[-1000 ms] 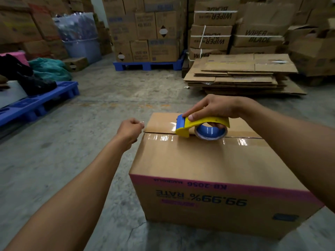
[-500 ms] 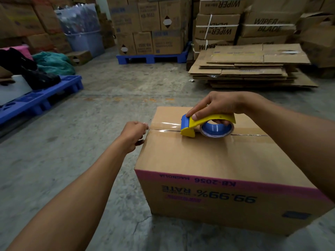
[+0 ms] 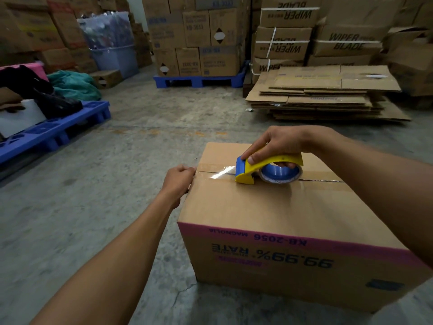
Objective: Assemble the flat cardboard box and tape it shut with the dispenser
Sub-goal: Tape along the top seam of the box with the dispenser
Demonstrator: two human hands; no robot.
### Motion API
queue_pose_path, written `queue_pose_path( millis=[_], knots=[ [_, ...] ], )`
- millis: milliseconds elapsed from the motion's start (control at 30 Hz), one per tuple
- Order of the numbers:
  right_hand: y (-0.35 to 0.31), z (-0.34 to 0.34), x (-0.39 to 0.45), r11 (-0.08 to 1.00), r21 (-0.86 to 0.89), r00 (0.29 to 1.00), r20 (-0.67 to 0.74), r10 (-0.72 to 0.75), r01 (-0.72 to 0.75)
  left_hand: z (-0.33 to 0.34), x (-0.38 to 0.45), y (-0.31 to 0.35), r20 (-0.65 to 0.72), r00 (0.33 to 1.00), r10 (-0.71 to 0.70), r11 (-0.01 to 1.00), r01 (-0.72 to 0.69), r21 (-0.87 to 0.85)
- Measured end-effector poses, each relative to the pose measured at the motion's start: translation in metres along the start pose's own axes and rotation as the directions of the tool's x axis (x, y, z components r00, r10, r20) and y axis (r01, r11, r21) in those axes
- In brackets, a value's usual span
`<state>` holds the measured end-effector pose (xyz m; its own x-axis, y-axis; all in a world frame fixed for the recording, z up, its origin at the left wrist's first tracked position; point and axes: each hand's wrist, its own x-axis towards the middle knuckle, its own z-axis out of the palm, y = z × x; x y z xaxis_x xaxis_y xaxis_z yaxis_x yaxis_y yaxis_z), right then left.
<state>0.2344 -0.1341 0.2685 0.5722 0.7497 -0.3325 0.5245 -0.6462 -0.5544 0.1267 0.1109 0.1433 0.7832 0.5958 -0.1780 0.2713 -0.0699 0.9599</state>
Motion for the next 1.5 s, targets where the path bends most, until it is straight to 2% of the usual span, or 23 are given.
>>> queue_pose_path(
  millis=[67,100,200,267,367,400,467,567,600,667,700,767,1100,1233,1400,1500],
  knots=[
    [0.001,-0.002,0.002,1.0,0.006,1.0,0.004,0.002,-0.002,0.003,0.001,-0.003,-0.021,0.997,0.075,0.989,-0.072,0.126],
    [0.002,-0.002,0.003,1.0,0.01,1.0,0.01,0.002,-0.002,0.002,0.001,-0.004,0.011,0.999,0.038,0.993,-0.039,0.115],
    [0.005,-0.002,0.005,1.0,0.007,1.0,0.021,-0.001,0.001,-0.009,-0.003,-0.01,0.146,0.969,-0.201,0.978,0.189,0.089],
    [0.005,-0.002,0.006,1.0,0.009,1.0,0.027,0.0,0.0,-0.012,-0.004,-0.014,0.098,0.969,-0.225,0.967,0.21,0.144],
    [0.003,-0.001,0.007,1.0,0.013,0.999,0.033,0.005,-0.006,-0.013,-0.002,-0.004,-0.07,0.995,0.069,0.984,-0.056,0.169],
    [0.004,-0.002,0.007,1.0,0.014,0.999,0.036,0.007,-0.008,-0.011,-0.006,0.006,-0.055,0.986,0.159,0.972,-0.147,0.184],
    [0.004,-0.002,0.008,1.0,0.016,0.999,0.044,0.013,-0.013,-0.003,-0.017,0.021,0.068,0.956,0.286,0.922,-0.294,0.253],
    [0.004,-0.003,0.011,1.0,0.007,0.998,0.057,0.017,-0.017,0.011,-0.035,0.03,0.291,0.902,0.318,0.758,-0.426,0.494],
    [0.004,-0.003,0.011,1.0,0.004,0.998,0.056,0.02,-0.02,0.016,-0.038,0.031,0.353,0.888,0.294,0.665,-0.456,0.592],
    [0.003,-0.003,0.008,1.0,0.011,0.999,0.043,0.022,-0.023,0.025,-0.041,0.029,0.46,0.845,0.274,0.416,-0.535,0.735],
    [0.002,-0.003,0.006,1.0,0.014,0.999,0.03,0.02,-0.02,0.029,-0.044,0.028,0.512,0.813,0.276,0.311,-0.58,0.753],
    [0.001,-0.003,0.004,1.0,0.005,1.0,0.001,0.019,-0.019,0.036,-0.048,0.023,0.588,0.763,0.268,0.199,-0.641,0.742],
    [0.009,-0.012,-0.007,0.997,0.06,0.992,0.123,0.039,-0.047,0.04,-0.052,0.016,0.605,0.749,0.271,0.161,-0.655,0.739],
    [0.025,-0.018,-0.022,0.995,0.056,0.991,0.112,0.075,-0.081,0.05,-0.059,0.019,0.616,0.745,0.255,0.16,-0.661,0.733],
    [0.07,-0.037,-0.076,0.974,0.032,0.971,0.092,0.221,-0.225,0.051,-0.062,0.02,0.616,0.748,0.247,0.16,-0.658,0.736],
    [0.086,-0.038,-0.098,0.967,0.027,0.966,0.065,0.25,-0.252,0.051,-0.061,0.02,0.62,0.748,0.238,0.154,-0.659,0.736]
  ],
)
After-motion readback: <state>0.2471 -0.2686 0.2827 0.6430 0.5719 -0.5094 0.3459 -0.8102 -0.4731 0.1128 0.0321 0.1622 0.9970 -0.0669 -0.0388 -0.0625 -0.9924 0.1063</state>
